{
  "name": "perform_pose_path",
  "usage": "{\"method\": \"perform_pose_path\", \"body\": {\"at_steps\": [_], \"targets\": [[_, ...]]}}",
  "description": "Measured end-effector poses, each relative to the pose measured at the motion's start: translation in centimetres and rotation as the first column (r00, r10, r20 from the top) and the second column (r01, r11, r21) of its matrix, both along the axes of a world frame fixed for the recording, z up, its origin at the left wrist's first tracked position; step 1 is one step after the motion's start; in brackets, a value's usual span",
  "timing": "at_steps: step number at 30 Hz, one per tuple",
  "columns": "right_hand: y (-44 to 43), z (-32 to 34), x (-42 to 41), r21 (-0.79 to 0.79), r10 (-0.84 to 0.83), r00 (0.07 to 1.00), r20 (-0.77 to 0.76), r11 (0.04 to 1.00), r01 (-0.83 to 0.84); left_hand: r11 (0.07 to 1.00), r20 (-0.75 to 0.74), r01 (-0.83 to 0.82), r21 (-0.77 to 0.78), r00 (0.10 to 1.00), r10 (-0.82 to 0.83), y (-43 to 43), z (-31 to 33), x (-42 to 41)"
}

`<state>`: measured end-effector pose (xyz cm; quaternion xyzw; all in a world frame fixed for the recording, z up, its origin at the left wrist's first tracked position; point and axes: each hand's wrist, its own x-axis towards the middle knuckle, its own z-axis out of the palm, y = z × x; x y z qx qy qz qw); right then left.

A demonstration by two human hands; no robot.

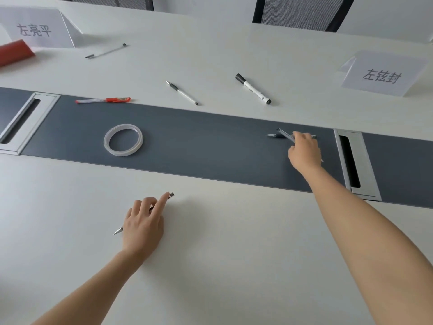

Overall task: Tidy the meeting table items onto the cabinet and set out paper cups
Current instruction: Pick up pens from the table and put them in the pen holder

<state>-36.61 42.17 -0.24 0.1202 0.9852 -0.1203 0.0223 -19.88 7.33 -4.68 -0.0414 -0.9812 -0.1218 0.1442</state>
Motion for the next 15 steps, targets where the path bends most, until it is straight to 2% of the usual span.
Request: {"method": "perform_pose_path", "body": {"at_steps": [10,12,15], "targets": [[-0.5,0.3,-2.7,0.275,0.134,0.989,0.058,0.95,-0.144,1.0,-0.003,0.001,-0.025,1.0,-0.001,-0.1,-0.2,-0.2],[-1.0,0.7,-2.5,0.257,0.145,0.989,0.029,0.955,-0.147,1.0,0.005,-0.002,-0.014,1.0,0.002,0.0,-0.2,-0.2],[-3.2,1.1,-0.8,0.139,0.179,0.983,-0.027,0.975,-0.174,1.0,0.051,-0.009,0.022,0.999,0.008,-0.1,0.0,-0.3]]}}
